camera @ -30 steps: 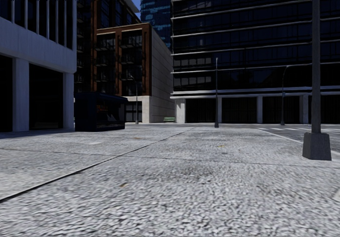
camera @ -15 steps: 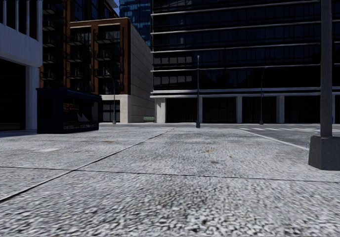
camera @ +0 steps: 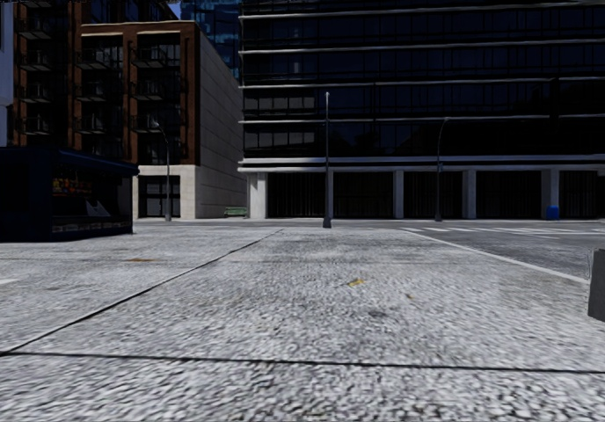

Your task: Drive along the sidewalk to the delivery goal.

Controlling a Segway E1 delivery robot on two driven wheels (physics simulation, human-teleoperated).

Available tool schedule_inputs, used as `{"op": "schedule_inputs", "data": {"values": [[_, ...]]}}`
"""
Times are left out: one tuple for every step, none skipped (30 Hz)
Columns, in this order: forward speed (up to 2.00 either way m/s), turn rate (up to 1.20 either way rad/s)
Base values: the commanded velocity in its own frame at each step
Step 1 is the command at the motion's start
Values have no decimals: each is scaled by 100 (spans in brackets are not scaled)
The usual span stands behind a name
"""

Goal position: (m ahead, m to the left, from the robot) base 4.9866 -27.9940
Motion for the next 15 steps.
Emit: {"op": "schedule_inputs", "data": {"values": [[153,0],[153,0],[153,0],[153,0],[153,0],[153,0],[153,0],[153,0],[153,0],[153,0],[153,0],[153,0],[153,0],[153,0],[153,0]]}}
